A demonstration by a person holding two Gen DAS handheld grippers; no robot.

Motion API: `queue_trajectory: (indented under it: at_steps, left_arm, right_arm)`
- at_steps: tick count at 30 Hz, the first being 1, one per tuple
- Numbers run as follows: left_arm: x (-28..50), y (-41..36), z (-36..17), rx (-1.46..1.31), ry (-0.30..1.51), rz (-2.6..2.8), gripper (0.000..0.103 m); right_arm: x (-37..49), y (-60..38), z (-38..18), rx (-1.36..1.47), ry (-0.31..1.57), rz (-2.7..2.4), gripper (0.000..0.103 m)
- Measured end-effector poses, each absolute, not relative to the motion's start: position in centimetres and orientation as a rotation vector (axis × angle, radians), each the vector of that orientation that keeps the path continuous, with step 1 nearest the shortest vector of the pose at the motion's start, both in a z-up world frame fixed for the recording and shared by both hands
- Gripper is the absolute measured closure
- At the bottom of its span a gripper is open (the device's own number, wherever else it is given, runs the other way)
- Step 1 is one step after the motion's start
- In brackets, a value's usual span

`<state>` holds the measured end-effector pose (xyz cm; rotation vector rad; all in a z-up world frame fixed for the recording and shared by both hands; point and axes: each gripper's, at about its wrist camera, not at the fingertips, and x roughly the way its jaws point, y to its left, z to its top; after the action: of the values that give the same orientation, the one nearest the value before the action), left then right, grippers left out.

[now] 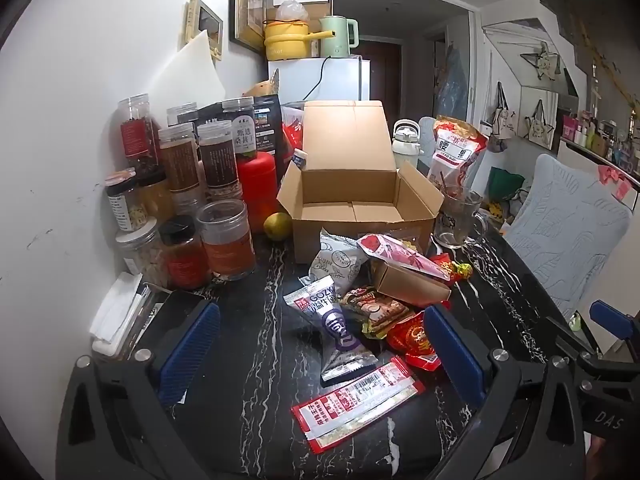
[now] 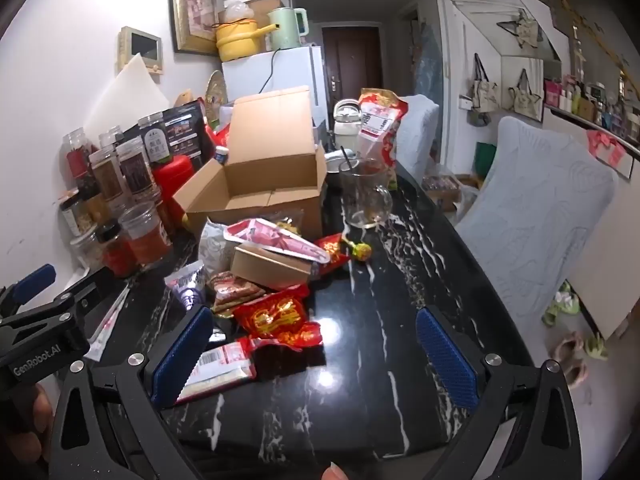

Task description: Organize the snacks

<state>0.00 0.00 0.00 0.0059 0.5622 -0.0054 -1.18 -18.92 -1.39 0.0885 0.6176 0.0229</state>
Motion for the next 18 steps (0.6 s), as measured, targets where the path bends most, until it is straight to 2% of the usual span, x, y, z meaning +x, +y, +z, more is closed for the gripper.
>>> queue_trajectory:
  at_steps: [18]
  left_arm:
    - [-0.63,-0.37,-0.56,0.022,0.565,-0.038,0.000]
  right_arm:
    - [-0.70,-18.48,-1.73,0.082,0.625,0.034,0.000]
